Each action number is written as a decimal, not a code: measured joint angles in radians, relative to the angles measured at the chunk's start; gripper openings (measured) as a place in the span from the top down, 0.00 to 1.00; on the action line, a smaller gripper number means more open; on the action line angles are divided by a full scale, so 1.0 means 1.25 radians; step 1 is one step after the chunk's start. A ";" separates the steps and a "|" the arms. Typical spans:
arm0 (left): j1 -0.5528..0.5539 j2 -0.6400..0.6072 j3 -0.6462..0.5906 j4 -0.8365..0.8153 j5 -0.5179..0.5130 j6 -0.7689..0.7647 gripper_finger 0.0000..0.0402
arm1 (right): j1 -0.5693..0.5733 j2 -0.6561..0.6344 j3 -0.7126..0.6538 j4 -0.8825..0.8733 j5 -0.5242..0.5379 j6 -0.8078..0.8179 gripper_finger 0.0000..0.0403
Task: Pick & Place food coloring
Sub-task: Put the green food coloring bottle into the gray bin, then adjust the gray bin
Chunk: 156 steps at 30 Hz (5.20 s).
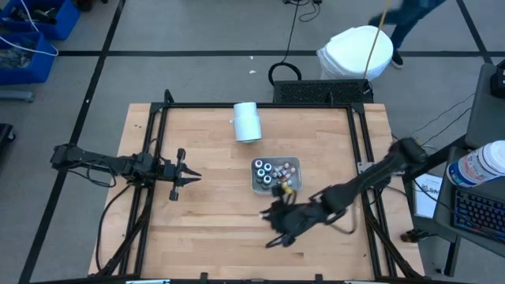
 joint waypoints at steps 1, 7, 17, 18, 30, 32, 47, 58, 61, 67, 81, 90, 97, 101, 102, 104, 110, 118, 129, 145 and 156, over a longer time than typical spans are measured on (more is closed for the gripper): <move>0.000 0.000 0.000 0.000 0.000 0.000 0.86 | 0.000 -0.032 -0.020 -0.006 0.013 0.004 0.90; 0.000 0.000 0.000 0.000 0.000 0.000 0.86 | -0.048 -0.202 -0.217 0.033 0.077 0.061 0.90; 0.000 0.000 0.000 0.001 0.000 0.002 0.86 | -0.201 -0.316 -0.535 0.254 0.028 0.115 0.90; 0.000 0.000 0.000 0.001 0.000 0.002 0.86 | -0.212 -0.319 -0.548 0.265 0.025 0.119 0.90; 0.000 0.000 0.000 -0.002 0.000 -0.020 0.86 | -0.281 -0.300 -0.579 0.292 -0.021 0.159 0.90; 0.000 0.000 0.000 -0.002 0.000 -0.020 0.86 | -0.283 -0.298 -0.580 0.279 -0.014 0.159 0.90; 0.000 0.000 0.000 -0.006 0.000 -0.048 0.86 | -0.290 -0.299 -0.671 0.369 -0.013 0.183 0.90; 0.000 0.000 0.000 0.001 0.000 -0.063 0.86 | -0.306 -0.299 -0.674 0.369 -0.012 0.193 0.90; 0.000 0.000 0.000 0.001 0.000 -0.068 0.86 | -0.318 -0.299 -0.674 0.369 -0.011 0.191 0.90; 0.000 0.000 0.000 0.001 0.000 -0.074 0.86 | -0.333 -0.299 -0.674 0.369 -0.011 0.197 0.90; 0.000 0.000 0.000 0.001 0.000 -0.070 0.86 | -0.333 -0.299 -0.674 0.359 -0.012 0.210 0.90; 0.000 0.000 0.000 0.001 0.000 -0.073 0.86 | -0.320 -0.299 -0.674 0.363 -0.056 0.206 0.90; 0.000 0.000 0.000 0.001 0.000 -0.069 0.86 | -0.325 -0.299 -0.674 0.362 -0.060 0.195 0.90; 0.000 0.000 -0.001 0.001 0.000 -0.070 0.86 | -0.335 -0.299 -0.674 0.362 -0.070 0.194 0.90; 0.000 0.000 -0.001 0.001 0.000 -0.074 0.86 | -0.338 -0.299 -0.674 0.361 -0.073 0.194 0.90; 0.000 0.000 -0.001 0.001 0.000 -0.085 0.86 | -0.340 -0.299 -0.673 0.360 -0.081 0.194 0.89; 0.000 0.000 -0.001 0.001 -0.001 -0.086 0.86 | -0.341 -0.299 -0.673 0.359 -0.093 0.194 0.88; 0.000 0.000 -0.001 0.001 -0.001 -0.085 0.86 | -0.341 -0.299 -0.673 0.358 -0.097 0.183 0.82; 0.000 0.000 -0.001 0.001 -0.001 -0.087 0.86 | -0.341 -0.302 -0.674 0.362 -0.098 0.174 0.69; -0.007 0.048 -0.001 0.023 -0.085 -0.223 0.93 | -0.281 -0.598 -0.668 0.298 -0.094 0.028 0.98; -0.070 0.416 -0.001 0.335 -0.270 -0.330 0.98 | -0.274 -0.818 -0.667 -0.143 -0.096 0.255 1.00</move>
